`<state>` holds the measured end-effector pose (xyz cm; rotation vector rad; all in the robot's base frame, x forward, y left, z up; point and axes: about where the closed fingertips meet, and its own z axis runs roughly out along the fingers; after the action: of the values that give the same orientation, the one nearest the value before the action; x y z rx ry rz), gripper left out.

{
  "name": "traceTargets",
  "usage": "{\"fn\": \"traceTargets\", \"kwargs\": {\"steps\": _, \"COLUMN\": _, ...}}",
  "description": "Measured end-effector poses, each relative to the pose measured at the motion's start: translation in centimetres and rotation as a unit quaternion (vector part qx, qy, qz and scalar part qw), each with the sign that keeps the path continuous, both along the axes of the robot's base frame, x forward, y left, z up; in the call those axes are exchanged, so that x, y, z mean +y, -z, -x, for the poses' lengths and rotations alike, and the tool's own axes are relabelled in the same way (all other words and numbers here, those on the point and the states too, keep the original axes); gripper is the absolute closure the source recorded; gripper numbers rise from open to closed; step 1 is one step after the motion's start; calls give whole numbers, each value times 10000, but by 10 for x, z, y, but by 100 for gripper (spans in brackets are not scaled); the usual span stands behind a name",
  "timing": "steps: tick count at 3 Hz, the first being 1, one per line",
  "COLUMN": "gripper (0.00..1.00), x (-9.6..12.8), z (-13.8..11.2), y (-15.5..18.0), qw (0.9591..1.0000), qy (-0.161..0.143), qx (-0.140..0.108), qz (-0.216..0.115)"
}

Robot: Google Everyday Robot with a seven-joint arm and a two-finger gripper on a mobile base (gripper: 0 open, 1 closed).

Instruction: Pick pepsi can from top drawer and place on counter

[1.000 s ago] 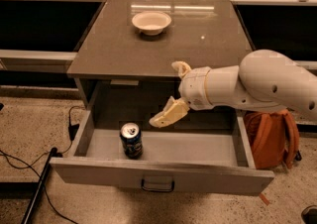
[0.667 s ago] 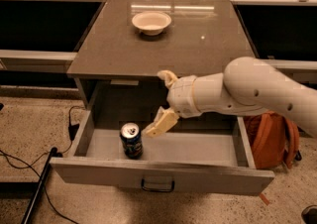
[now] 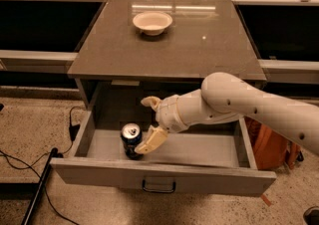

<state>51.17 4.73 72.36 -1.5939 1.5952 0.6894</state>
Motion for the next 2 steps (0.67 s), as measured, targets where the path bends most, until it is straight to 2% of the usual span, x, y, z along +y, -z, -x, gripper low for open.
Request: {"fn": "traceTargets", "kwargs": {"steps": 2, "gripper": 22, "x": 17, "z": -1, "y": 26, "qw": 9997, "qy": -53, "qx": 231, "qz": -101}}
